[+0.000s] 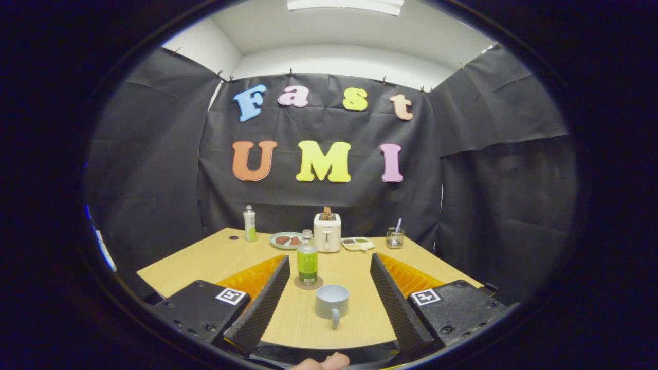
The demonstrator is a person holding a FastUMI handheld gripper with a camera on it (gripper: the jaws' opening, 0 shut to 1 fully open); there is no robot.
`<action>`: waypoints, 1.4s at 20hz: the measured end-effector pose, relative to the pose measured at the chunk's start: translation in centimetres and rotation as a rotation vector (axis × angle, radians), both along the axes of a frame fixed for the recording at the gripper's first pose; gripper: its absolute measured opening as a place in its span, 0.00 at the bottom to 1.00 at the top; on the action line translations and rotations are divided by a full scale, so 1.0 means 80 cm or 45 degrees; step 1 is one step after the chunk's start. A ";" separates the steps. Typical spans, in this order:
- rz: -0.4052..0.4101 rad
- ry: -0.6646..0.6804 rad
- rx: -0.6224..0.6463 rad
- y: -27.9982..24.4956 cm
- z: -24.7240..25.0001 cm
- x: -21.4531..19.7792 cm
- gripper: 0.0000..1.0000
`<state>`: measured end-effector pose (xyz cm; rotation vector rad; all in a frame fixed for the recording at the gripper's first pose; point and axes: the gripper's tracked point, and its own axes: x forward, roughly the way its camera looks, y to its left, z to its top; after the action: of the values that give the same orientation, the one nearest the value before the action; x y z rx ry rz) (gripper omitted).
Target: Take the bottle from table, then pour the juice into the cup, finally place the bottle on the coaster
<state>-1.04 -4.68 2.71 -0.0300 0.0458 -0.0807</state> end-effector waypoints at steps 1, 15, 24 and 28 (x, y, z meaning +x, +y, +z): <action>0.005 -0.003 -0.016 0.003 -0.003 -0.003 1.00; 0.016 -0.083 -0.022 0.041 -0.007 -0.046 1.00; 0.004 -0.088 0.028 0.050 -0.019 -0.056 1.00; -0.008 -0.079 0.032 0.048 -0.026 -0.054 1.00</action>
<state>-5.35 -0.82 0.62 -0.0023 -0.0155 -0.0875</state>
